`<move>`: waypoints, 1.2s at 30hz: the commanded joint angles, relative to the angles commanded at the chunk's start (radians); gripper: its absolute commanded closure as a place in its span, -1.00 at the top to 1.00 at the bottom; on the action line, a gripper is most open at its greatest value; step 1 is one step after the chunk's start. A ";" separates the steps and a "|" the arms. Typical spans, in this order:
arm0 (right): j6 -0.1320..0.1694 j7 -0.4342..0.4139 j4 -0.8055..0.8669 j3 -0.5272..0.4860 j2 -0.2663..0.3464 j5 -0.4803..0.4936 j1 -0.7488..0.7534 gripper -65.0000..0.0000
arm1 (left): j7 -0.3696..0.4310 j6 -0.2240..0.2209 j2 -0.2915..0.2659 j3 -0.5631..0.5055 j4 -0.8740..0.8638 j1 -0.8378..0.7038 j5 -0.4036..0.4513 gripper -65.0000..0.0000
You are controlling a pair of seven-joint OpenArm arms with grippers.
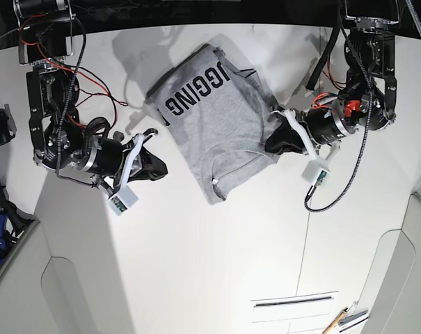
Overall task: Fold the T-shirt properly
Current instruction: 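Release the shirt and pull both grippers away from it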
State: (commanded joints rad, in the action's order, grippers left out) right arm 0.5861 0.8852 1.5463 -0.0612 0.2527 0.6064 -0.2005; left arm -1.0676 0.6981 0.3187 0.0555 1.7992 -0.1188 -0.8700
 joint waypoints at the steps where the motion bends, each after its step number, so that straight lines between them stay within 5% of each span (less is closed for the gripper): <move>1: 0.001 0.009 0.000 0.000 0.000 0.002 0.004 -1.00 | -0.027 0.000 0.000 0.000 0.000 -0.016 -0.029 -1.00; 5: 0.002 0.010 -0.002 0.000 0.000 0.003 0.035 -1.00 | -0.026 0.000 -0.001 -0.003 0.000 -0.118 -0.023 -1.00; 9: 0.004 0.011 -0.002 0.000 0.000 0.017 0.082 -1.00 | 0.051 0.000 -0.013 -0.003 -0.007 -0.167 0.083 -1.00; 24: 0.005 0.046 -0.002 0.000 -0.050 0.181 0.268 -1.00 | 0.077 0.000 -0.026 -0.005 -0.310 0.044 0.119 -1.00; 30: 0.005 0.058 -0.002 0.000 -0.104 0.186 0.275 -1.00 | 0.071 0.000 -0.022 -0.005 -0.355 0.104 0.100 -1.00; 36: 0.005 0.066 0.005 0.024 -0.100 0.175 0.273 -1.00 | 0.029 0.000 0.047 -0.001 -0.348 0.099 -0.034 -1.00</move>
State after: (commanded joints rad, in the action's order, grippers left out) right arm 0.5911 0.9508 1.5509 -0.0368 0.1528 0.7818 0.0727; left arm -1.0382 0.6981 0.3660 0.0547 1.4513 -0.0200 -0.9035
